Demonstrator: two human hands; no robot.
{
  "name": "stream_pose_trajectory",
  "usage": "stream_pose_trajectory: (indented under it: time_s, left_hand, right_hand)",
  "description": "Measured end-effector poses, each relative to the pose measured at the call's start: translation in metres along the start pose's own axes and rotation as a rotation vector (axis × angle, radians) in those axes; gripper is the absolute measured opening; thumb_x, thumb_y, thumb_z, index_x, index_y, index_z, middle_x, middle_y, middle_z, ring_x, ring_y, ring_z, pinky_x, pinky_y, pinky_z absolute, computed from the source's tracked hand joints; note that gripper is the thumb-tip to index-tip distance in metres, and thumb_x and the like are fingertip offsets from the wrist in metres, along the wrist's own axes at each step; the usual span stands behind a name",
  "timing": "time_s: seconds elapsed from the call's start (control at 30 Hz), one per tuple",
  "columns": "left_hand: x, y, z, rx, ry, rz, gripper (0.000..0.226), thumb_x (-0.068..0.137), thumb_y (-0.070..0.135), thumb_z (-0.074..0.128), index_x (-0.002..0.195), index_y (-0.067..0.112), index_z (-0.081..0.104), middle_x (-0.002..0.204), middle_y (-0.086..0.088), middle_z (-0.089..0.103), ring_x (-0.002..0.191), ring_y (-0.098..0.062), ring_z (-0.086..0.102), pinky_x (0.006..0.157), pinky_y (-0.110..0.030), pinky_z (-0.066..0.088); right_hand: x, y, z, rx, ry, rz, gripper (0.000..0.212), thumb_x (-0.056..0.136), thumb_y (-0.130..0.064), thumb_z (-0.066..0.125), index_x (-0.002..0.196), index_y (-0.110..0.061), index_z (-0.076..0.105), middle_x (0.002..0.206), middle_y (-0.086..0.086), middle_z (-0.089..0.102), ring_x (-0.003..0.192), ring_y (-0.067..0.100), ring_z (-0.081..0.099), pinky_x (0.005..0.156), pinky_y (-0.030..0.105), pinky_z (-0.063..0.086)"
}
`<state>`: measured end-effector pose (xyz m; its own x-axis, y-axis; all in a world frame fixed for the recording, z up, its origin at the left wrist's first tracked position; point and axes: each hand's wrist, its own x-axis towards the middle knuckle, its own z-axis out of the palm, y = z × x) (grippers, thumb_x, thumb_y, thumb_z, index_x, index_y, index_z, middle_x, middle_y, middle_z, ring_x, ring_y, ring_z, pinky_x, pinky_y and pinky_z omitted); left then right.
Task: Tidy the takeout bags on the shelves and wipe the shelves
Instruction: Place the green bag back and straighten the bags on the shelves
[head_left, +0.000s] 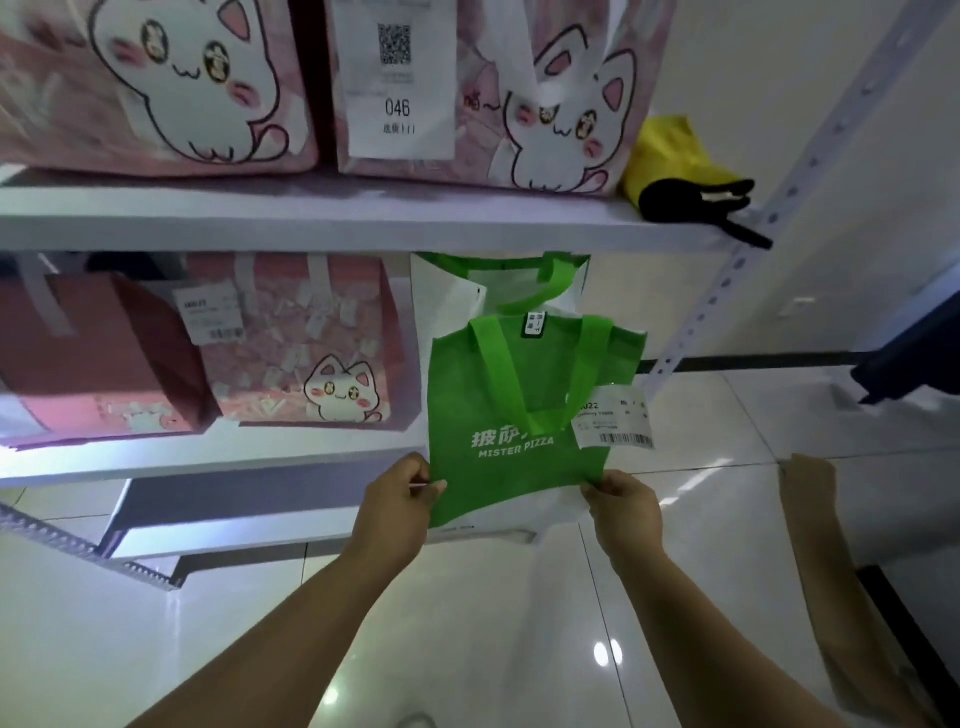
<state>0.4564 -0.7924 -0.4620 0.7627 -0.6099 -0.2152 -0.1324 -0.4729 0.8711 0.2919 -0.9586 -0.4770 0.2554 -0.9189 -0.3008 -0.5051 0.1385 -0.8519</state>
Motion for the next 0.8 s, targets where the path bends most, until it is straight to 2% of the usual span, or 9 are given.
stream_pose_trajectory:
  time_s: [0.13, 0.23, 0.33, 0.43, 0.53, 0.63, 0.73, 0.8]
  left_hand:
    - [0.043, 0.002, 0.007, 0.02, 0.009, 0.006, 0.029, 0.088, 0.012, 0.06, 0.066, 0.011, 0.04, 0.069, -0.019, 0.053, 0.066, -0.026, 0.048, 0.07, -0.047, 0.051]
    - [0.077, 0.005, 0.011, 0.049, -0.007, 0.017, 0.026, 0.088, 0.015, 0.06, 0.07, 0.008, 0.044, 0.074, -0.022, 0.058, 0.069, -0.027, 0.054, 0.064, -0.037, 0.048]
    - [0.11, 0.01, 0.012, 0.08, 0.0, 0.033, 0.029, 0.088, 0.016, 0.06, 0.066, 0.014, 0.042, 0.065, -0.014, 0.053, 0.069, -0.031, 0.056, 0.062, -0.033, 0.043]
    - [0.138, 0.012, 0.012, 0.049, 0.039, 0.031, 0.025, 0.089, 0.015, 0.06, 0.07, 0.011, 0.045, 0.071, -0.019, 0.058, 0.068, -0.031, 0.057, 0.064, -0.036, 0.048]
    - [0.156, 0.009, 0.013, 0.077, 0.106, 0.023, 0.022, 0.091, 0.021, 0.057, 0.072, 0.014, 0.049, 0.064, -0.003, 0.056, 0.059, -0.018, 0.052, 0.049, -0.025, 0.037]
    - [0.164, 0.005, 0.016, 0.083, 0.12, 0.006, 0.018, 0.093, 0.025, 0.053, 0.081, 0.011, 0.054, 0.069, -0.003, 0.059, 0.063, -0.02, 0.055, 0.053, -0.026, 0.035]
    - [0.165, 0.002, 0.019, 0.033, 0.133, -0.004, 0.016, 0.094, 0.022, 0.051, 0.081, 0.013, 0.052, 0.068, -0.003, 0.055, 0.06, -0.016, 0.051, 0.051, -0.025, 0.033]
    - [0.164, 0.001, 0.019, 0.03, 0.147, 0.009, 0.016, 0.094, 0.021, 0.05, 0.081, 0.013, 0.052, 0.065, 0.0, 0.053, 0.058, -0.013, 0.049, 0.049, -0.023, 0.031]
  right_hand:
    - [0.039, -0.01, 0.017, -0.042, 0.006, -0.01, 0.027, 0.086, -0.007, 0.059, 0.065, -0.024, 0.063, 0.07, 0.001, 0.065, 0.069, 0.021, 0.058, 0.063, 0.029, 0.046]
    - [0.069, -0.016, 0.029, -0.051, 0.004, 0.002, 0.023, 0.087, -0.01, 0.058, 0.071, -0.025, 0.064, 0.074, 0.003, 0.065, 0.072, 0.023, 0.057, 0.061, 0.028, 0.043]
    - [0.096, -0.024, 0.042, -0.124, 0.001, -0.026, 0.014, 0.088, -0.01, 0.057, 0.078, -0.015, 0.066, 0.068, 0.0, 0.06, 0.07, 0.023, 0.055, 0.064, 0.027, 0.041]
    - [0.116, -0.036, 0.054, -0.232, -0.019, -0.108, 0.017, 0.089, -0.011, 0.055, 0.074, -0.015, 0.06, 0.062, -0.005, 0.056, 0.065, 0.02, 0.053, 0.053, 0.023, 0.034]
    - [0.131, -0.044, 0.064, -0.231, -0.036, -0.128, 0.014, 0.091, -0.014, 0.052, 0.079, -0.015, 0.06, 0.066, -0.006, 0.057, 0.062, 0.012, 0.051, 0.047, 0.016, 0.032]
    - [0.134, -0.052, 0.07, -0.155, -0.063, -0.167, 0.017, 0.092, -0.011, 0.048, 0.086, -0.019, 0.062, 0.073, -0.011, 0.058, 0.066, 0.004, 0.05, 0.051, 0.015, 0.034]
    - [0.134, -0.056, 0.073, -0.102, -0.086, -0.197, 0.021, 0.093, -0.009, 0.046, 0.088, -0.021, 0.063, 0.075, -0.014, 0.058, 0.068, 0.001, 0.05, 0.047, 0.005, 0.035]
    - [0.132, -0.057, 0.072, -0.108, -0.097, -0.198, 0.021, 0.093, -0.01, 0.047, 0.093, -0.019, 0.066, 0.079, -0.009, 0.06, 0.07, 0.004, 0.052, 0.05, 0.008, 0.035]
